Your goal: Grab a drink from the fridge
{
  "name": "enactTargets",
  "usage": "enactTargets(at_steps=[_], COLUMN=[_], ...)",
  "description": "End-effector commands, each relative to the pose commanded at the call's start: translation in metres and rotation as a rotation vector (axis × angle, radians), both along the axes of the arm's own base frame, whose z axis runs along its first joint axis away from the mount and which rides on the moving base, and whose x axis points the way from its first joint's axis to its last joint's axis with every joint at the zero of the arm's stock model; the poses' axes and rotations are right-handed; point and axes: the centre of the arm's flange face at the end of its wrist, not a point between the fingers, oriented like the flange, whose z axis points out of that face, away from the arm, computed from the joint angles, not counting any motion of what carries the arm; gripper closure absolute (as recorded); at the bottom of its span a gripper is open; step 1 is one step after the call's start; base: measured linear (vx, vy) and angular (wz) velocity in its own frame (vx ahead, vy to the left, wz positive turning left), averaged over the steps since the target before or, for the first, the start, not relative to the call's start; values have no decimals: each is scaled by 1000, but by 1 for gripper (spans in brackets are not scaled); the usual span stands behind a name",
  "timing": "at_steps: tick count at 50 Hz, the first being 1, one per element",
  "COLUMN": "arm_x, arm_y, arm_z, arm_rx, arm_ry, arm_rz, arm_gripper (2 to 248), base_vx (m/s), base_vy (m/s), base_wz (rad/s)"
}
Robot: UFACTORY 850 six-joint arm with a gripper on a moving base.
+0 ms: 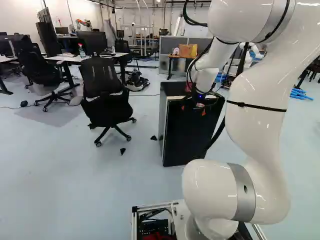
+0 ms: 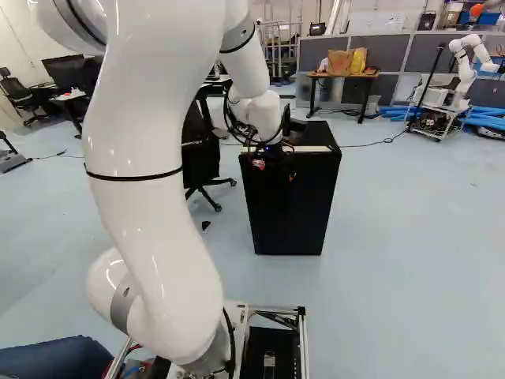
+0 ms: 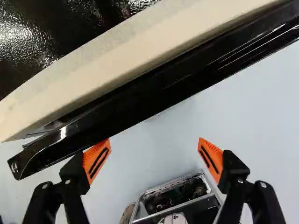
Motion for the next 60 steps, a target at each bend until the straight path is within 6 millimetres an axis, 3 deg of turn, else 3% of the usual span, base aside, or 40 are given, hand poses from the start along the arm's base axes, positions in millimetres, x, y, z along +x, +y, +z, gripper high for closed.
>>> enactTargets(at_steps=[42, 60], arm_x=[4, -12], arm_y=[-4, 0], arm_z=[2, 3], arm_rx=[-57, -54], arm_ry=[-53, -45], arm_rz=[34, 31], arm_gripper=[3, 3], base_vx=[0, 0], base_vy=[0, 0], base_wz=[0, 0])
